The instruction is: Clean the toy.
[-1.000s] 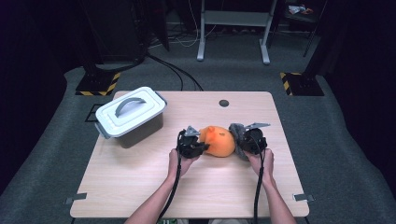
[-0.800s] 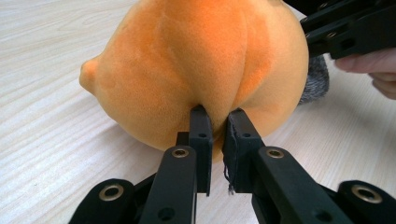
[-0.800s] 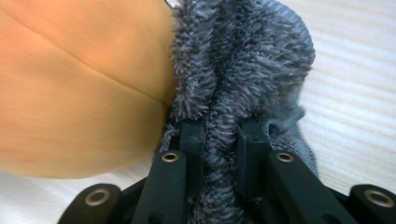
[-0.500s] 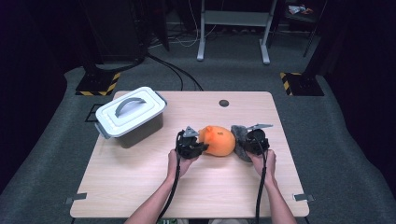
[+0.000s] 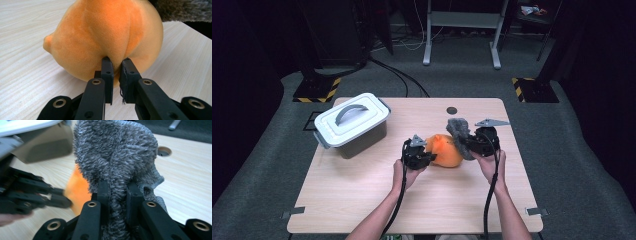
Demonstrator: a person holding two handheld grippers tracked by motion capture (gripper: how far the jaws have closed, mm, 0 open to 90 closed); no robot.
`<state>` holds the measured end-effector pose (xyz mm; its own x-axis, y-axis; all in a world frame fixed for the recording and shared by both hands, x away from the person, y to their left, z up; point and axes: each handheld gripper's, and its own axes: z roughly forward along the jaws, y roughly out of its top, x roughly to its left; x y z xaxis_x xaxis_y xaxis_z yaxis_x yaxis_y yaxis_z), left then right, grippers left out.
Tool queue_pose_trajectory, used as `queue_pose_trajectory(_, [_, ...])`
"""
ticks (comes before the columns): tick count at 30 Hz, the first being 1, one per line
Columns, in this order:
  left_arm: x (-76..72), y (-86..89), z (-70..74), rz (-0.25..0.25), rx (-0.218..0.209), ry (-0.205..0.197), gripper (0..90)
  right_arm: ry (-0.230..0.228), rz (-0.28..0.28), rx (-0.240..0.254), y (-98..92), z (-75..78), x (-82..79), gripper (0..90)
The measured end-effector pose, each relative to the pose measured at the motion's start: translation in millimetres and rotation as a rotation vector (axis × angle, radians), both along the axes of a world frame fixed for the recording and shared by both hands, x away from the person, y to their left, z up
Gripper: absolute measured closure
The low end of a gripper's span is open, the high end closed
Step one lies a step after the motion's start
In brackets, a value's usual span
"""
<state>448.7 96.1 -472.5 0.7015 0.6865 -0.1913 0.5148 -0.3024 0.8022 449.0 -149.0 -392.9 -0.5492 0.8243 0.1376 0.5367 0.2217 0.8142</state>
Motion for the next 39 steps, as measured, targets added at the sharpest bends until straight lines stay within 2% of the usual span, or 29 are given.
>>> queue_pose_trajectory(4, [-0.7, -1.7, 2.1, -0.011, 0.007, -0.002, 82.1, 0.007, 0.032, -0.013, 17.7, 2.6, 1.1, 76.9])
queue_pose_trajectory(6, [-2.5, -3.5, 3.0, -0.027, -0.010, -0.008, 82.0, 0.005, 0.051, -0.021, 26.3, 1.0, 2.6, 76.8])
queue_pose_trajectory(7, [-2.2, -4.2, 3.3, -0.036, 0.006, -0.027, 81.9, 0.008, 0.053, -0.040, 31.1, -0.2, 3.7, 76.7])
queue_pose_trajectory(9, [-3.1, -5.9, 4.0, -0.047, 0.019, -0.038, 81.9, 0.015, 0.057, -0.062, 39.3, -4.8, 6.4, 76.3])
queue_pose_trajectory(11, [-2.9, -6.7, 3.4, -0.049, 0.031, -0.040, 82.0, 0.005, 0.056, -0.113, 45.6, -9.6, 8.4, 76.4])
queue_pose_trajectory(13, [-1.9, -5.2, 2.5, -0.047, 0.019, -0.029, 82.1, -0.002, 0.044, -0.136, 47.3, -12.2, 9.2, 76.5])
queue_pose_trajectory(16, [-1.6, -4.6, 1.2, -0.039, 0.006, -0.011, 82.2, -0.006, 0.032, -0.149, 46.2, -14.4, 8.6, 76.6])
queue_pose_trajectory(17, [-1.2, -4.3, 0.9, -0.040, 0.015, -0.014, 82.3, -0.009, 0.035, -0.152, 44.8, -15.5, 9.1, 76.6])
queue_pose_trajectory(20, [-1.0, -4.6, 0.2, -0.042, 0.007, -0.007, 82.4, -0.008, 0.026, -0.152, 39.6, -17.2, 8.5, 76.6])
queue_pose_trajectory(21, [-0.8, -4.5, 0.1, -0.043, 0.006, -0.007, 82.4, -0.003, 0.025, -0.137, 37.6, -17.8, 8.4, 76.6])
queue_pose_trajectory(23, [-0.8, -4.5, -0.1, -0.043, 0.004, -0.004, 82.4, -0.005, 0.011, -0.153, 34.3, -18.9, 7.5, 76.6])
queue_pose_trajectory(24, [-0.7, -4.1, -0.3, -0.043, 0.002, -0.003, 82.4, 0.005, 0.010, -0.135, 31.9, -19.6, 7.7, 76.6])
queue_pose_trajectory(26, [-0.3, -3.6, -0.6, -0.041, 0.003, -0.001, 82.4, -0.006, -0.005, -0.162, 27.6, -21.0, 7.3, 76.6])
queue_pose_trajectory(28, [-0.3, -3.2, -1.1, -0.033, -0.003, 0.001, 82.4, 0.007, -0.007, -0.144, 21.4, -24.3, 7.6, 76.6])
queue_pose_trajectory(31, [0.6, -2.7, -1.8, -0.035, 0.003, -0.006, 82.4, 0.017, -0.027, -0.143, 13.0, -29.4, 7.4, 76.6])
queue_pose_trajectory(39, [0.0, -2.7, -2.8, -0.027, -0.006, 0.004, 82.4, 0.045, -0.080, -0.154, -4.5, -45.0, 8.6, 76.5])
